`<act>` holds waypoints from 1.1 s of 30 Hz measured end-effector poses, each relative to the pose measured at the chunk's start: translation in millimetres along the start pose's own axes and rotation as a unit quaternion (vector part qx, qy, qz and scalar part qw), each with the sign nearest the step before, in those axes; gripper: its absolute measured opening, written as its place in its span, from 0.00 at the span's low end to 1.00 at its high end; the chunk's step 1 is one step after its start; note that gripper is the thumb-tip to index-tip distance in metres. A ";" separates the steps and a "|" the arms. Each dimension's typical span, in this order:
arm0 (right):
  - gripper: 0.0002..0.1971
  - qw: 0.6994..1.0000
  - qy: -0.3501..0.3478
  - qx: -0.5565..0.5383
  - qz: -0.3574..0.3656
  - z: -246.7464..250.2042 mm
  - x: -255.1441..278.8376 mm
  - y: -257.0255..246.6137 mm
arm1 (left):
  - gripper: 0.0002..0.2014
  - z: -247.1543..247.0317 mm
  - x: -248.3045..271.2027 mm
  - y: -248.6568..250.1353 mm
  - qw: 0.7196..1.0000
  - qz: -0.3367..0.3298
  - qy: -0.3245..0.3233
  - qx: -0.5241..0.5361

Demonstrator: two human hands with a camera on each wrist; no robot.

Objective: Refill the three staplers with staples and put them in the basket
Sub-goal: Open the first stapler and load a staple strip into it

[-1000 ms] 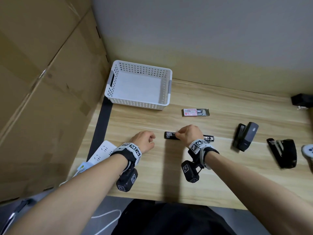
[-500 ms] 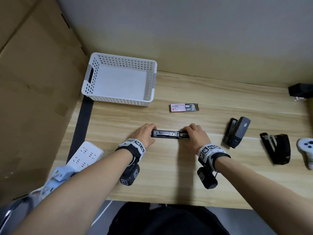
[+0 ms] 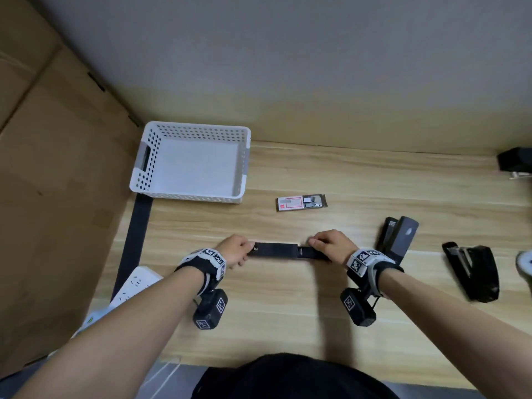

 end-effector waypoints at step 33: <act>0.10 0.994 0.034 -0.090 0.054 6.3 -16.1 -44.8 | 0.10 55.7 29.8 9.9 0.964 -0.026 0.136 0.226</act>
Point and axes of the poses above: each hand's wrist, its own x-axis away from the middle knuckle, its own z-axis out of the back of the hand, y = z × x, the point moved 7 cm from there along -x, towards the middle knuckle, and after that the axes turned 8 degrees about y, right-handed, at the moved point
